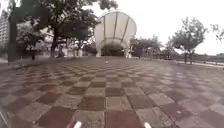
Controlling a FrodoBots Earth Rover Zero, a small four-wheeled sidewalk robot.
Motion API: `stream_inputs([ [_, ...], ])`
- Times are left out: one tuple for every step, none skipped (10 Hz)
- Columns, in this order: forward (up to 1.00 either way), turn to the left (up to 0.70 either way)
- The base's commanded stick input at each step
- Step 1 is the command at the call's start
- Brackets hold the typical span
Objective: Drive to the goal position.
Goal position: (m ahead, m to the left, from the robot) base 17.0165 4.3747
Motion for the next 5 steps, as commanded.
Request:
stream_inputs([
  [0.5, 0.0],
  [0.5, 0.0],
  [0.5, 0.0],
  [0.5, 0.0],
  [0.5, 0.0],
])
